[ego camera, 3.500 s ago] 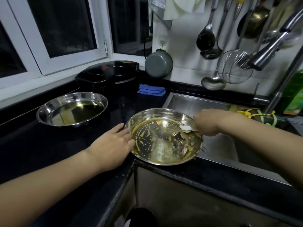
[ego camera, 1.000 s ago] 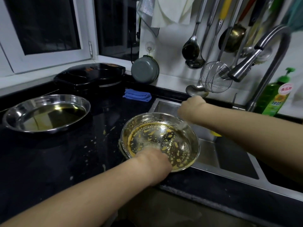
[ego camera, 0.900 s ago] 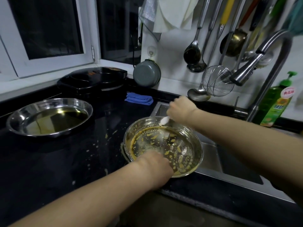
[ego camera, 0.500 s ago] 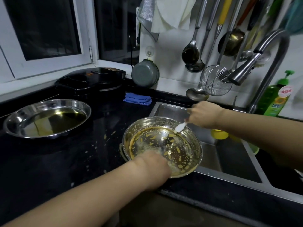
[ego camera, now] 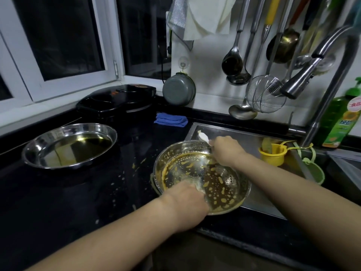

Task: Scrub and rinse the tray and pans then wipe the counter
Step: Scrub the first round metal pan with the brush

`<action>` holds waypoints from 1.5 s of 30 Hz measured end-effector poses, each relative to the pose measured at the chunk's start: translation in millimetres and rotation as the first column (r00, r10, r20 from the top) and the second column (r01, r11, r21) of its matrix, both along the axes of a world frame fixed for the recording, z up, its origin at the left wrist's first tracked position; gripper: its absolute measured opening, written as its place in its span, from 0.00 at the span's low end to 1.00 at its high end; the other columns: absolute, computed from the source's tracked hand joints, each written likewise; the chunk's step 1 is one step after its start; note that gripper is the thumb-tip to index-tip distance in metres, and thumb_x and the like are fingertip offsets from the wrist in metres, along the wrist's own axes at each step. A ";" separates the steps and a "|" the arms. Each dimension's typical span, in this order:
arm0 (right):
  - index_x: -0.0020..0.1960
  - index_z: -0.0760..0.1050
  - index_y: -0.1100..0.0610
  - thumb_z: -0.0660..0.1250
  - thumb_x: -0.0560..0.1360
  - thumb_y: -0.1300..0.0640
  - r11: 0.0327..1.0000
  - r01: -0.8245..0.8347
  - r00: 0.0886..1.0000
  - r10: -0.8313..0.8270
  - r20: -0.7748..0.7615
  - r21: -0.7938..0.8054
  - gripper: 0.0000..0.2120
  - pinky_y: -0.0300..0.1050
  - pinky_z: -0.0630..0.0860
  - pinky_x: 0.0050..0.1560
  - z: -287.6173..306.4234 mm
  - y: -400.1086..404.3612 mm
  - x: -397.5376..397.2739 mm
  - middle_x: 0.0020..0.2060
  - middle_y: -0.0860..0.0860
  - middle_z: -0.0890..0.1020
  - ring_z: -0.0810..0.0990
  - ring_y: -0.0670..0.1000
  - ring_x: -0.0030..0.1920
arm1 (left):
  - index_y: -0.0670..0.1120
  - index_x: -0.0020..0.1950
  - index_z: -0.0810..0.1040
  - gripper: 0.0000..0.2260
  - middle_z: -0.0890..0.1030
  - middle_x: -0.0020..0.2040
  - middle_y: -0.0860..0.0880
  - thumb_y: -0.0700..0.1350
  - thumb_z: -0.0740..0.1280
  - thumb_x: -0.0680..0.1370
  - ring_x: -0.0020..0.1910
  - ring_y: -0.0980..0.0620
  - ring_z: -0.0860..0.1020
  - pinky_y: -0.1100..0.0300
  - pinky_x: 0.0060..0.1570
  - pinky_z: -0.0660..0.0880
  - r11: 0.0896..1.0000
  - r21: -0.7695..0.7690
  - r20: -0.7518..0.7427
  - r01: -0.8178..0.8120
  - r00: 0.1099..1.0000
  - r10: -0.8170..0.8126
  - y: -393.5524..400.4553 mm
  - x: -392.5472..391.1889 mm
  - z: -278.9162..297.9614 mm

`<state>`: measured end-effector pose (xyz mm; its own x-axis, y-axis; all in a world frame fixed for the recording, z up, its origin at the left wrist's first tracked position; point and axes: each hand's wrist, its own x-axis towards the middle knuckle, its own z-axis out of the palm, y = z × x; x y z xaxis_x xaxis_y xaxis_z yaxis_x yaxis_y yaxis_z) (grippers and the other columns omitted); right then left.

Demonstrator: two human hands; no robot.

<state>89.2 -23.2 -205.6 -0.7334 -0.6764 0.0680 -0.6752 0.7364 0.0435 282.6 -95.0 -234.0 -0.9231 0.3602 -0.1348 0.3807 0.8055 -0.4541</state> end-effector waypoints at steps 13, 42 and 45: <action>0.69 0.75 0.50 0.59 0.83 0.57 0.967 -0.240 0.933 0.255 0.253 -0.087 0.16 0.51 0.81 0.41 -22.3 -31.3 39.6 0.42 0.52 0.80 0.82 0.53 0.40 | 0.43 0.66 0.79 0.14 0.82 0.57 0.44 0.43 0.57 0.86 0.52 0.42 0.81 0.51 0.42 0.70 0.999 -0.034 -0.008 -0.032 0.999 0.032 1.4 2.7 0.4; 0.28 0.73 0.56 0.64 0.75 0.63 0.824 0.093 0.975 -0.188 0.115 0.559 0.17 0.44 0.69 0.44 96.5 -126.8 7.4 0.27 0.51 0.73 0.69 0.51 0.31 | 0.41 0.58 0.80 0.12 0.82 0.47 0.46 0.39 0.57 0.85 0.36 0.46 0.73 0.53 0.36 0.73 0.999 0.003 0.055 0.036 0.998 -0.036 -0.5 1.1 5.0; 0.37 0.73 0.57 0.63 0.77 0.62 0.832 0.028 0.990 -0.098 0.098 0.553 0.10 0.42 0.67 0.36 96.9 -132.3 19.8 0.32 0.53 0.73 0.68 0.50 0.31 | 0.42 0.54 0.80 0.11 0.81 0.45 0.46 0.39 0.57 0.84 0.36 0.46 0.72 0.52 0.36 0.74 1.000 0.012 0.074 0.026 0.997 -0.026 -0.8 1.4 5.7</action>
